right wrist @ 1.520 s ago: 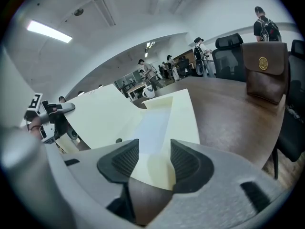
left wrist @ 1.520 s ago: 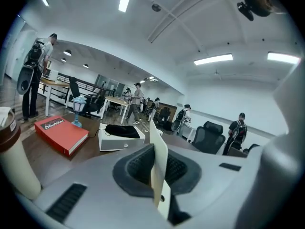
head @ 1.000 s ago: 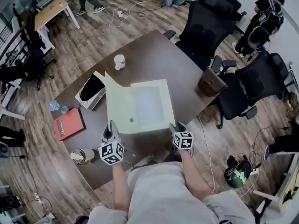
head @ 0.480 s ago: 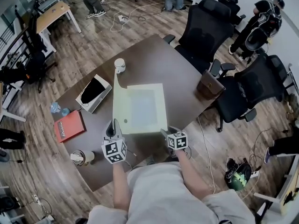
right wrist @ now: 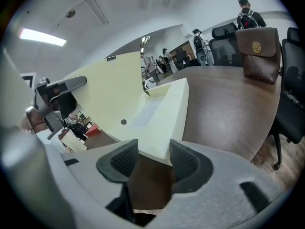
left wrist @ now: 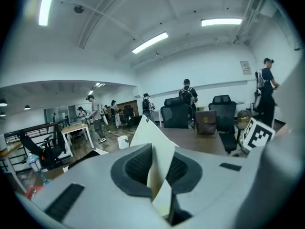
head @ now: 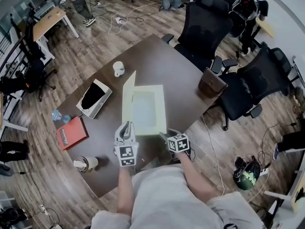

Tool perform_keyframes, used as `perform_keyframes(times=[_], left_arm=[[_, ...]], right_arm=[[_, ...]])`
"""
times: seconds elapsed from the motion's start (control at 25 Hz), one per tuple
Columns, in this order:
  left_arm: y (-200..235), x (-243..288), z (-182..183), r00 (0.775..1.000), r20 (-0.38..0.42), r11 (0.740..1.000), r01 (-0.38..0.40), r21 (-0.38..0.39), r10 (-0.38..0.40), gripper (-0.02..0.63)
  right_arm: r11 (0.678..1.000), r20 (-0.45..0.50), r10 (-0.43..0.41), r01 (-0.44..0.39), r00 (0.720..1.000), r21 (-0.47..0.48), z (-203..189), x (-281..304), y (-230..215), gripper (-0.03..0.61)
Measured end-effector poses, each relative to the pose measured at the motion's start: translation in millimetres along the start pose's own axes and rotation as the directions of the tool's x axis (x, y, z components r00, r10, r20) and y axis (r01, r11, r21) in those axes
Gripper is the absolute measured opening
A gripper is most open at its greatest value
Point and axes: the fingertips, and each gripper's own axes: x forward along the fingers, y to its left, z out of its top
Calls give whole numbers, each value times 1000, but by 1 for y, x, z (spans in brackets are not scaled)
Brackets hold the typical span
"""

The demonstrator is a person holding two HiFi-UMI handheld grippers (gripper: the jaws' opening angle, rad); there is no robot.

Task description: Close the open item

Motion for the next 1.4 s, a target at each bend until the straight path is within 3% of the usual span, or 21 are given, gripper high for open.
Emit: perform_keyframes(times=[0.28, 0.48, 0.76, 1.4], left_arm=[[-36, 8, -9, 995, -45, 993, 90, 72, -87, 26], [-64, 14, -22, 983, -102, 972, 170, 161, -155, 28], [-68, 19, -37, 977, -135, 957, 194, 216, -168, 32], [-118, 38, -79, 929, -302, 836, 333, 435, -213, 35]], right_arm=[[1000, 2, 12, -12, 1000, 5, -1, 0, 4, 212], [999, -2, 19, -19, 1000, 30, -1, 1, 3, 213], [997, -48, 65, -67, 997, -36, -7, 7, 24, 224], [994, -58, 108, -110, 992, -25, -15, 5, 32, 207]])
